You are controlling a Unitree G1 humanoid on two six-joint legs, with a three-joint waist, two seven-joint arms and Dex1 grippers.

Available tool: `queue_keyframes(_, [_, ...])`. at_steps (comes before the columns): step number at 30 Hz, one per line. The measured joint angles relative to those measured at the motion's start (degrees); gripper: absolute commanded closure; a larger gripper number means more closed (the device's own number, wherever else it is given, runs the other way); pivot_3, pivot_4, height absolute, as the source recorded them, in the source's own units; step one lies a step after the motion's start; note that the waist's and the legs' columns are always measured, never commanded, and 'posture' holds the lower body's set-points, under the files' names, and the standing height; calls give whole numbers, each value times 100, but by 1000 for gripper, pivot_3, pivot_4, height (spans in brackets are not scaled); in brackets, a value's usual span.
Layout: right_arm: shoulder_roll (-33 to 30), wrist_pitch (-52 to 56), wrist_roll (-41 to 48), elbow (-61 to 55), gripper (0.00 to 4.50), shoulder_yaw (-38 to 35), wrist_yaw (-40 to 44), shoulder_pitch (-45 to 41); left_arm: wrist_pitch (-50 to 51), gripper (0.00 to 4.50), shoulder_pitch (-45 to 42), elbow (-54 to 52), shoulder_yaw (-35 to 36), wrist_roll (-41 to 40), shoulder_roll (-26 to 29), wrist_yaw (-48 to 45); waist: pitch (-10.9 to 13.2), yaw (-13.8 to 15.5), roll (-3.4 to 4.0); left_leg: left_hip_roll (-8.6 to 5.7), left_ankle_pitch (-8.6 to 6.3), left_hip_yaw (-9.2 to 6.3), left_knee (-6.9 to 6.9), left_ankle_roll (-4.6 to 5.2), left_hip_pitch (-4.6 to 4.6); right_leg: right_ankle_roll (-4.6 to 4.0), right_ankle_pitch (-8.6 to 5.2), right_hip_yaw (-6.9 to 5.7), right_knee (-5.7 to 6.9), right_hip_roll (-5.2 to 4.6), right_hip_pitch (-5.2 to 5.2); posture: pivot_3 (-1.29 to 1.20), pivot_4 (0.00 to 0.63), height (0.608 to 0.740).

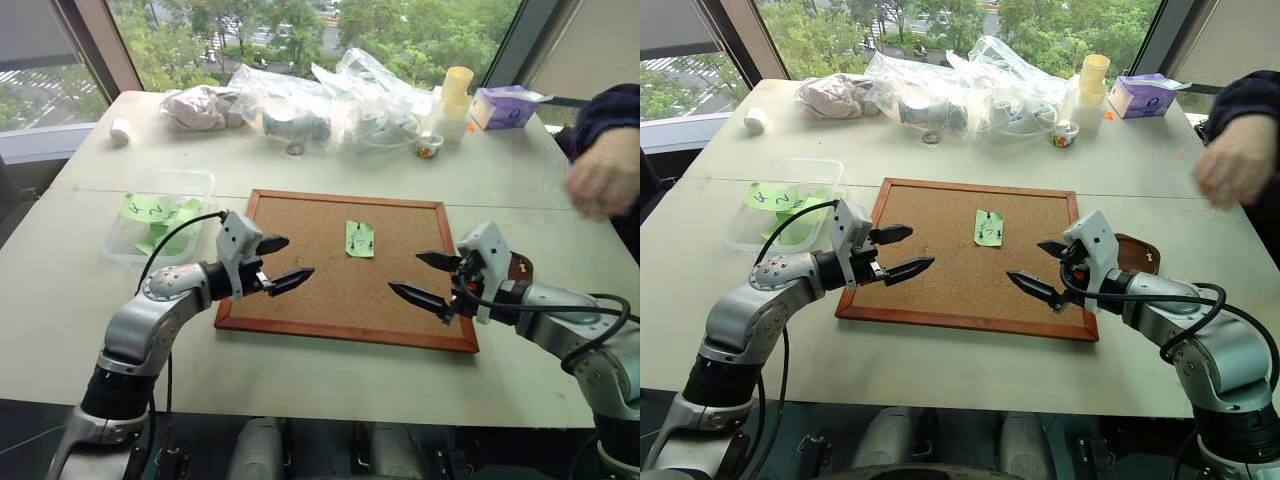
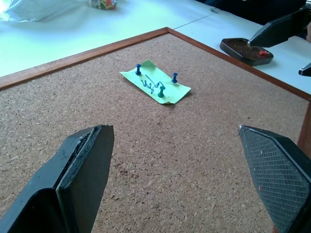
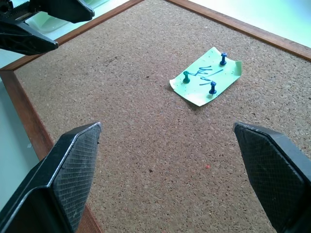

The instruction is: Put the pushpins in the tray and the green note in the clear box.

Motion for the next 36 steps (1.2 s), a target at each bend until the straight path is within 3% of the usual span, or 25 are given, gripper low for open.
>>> queue_keyframes(29, [22,-97,-171,195,0,158,6,-218,-297,14,-20,82,-76,230,-160,-27,0,0,0,0,0,1,0,0,0,0,0,0,0,0,0,0,150,740])
queue_keyframes(36, [201,-229,-305,417,0,320,-29,-545,-890,3113,-231,551,-334,582,-517,-62,0,0,0,-2,0,5,1,0,0,1,0,-1,0,0,0,0,150,740])
